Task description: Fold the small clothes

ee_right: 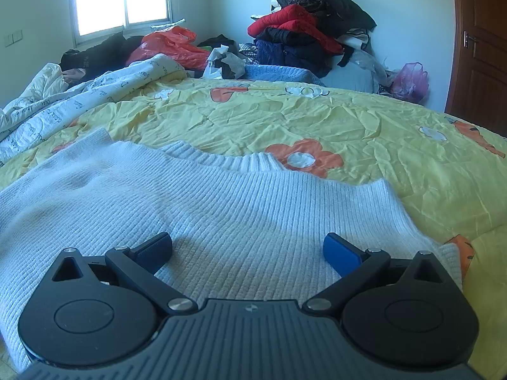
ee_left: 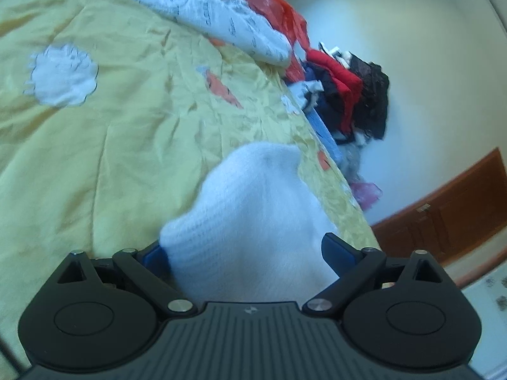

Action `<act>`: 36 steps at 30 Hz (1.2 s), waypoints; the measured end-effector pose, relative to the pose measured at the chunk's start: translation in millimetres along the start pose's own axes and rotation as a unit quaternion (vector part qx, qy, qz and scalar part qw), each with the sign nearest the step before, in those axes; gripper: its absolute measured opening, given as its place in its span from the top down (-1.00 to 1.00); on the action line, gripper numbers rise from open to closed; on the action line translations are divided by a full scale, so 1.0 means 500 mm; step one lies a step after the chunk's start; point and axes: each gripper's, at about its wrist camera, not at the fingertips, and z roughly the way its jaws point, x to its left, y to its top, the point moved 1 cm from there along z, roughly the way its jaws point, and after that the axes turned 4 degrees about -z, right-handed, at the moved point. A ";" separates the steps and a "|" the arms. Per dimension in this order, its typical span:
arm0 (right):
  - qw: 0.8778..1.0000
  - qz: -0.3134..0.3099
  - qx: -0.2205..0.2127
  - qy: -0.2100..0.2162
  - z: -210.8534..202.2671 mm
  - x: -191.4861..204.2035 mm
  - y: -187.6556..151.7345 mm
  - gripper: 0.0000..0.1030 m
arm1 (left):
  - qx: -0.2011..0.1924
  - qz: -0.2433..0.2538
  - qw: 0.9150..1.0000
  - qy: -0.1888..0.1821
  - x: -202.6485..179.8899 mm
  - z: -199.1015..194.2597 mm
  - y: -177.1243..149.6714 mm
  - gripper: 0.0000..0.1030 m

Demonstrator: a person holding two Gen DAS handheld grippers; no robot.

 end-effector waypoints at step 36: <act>0.923 0.268 0.069 0.266 0.063 -0.063 0.088 -0.94 | -0.085 0.648 0.756 -0.004 -0.279 0.010 -0.422 0.44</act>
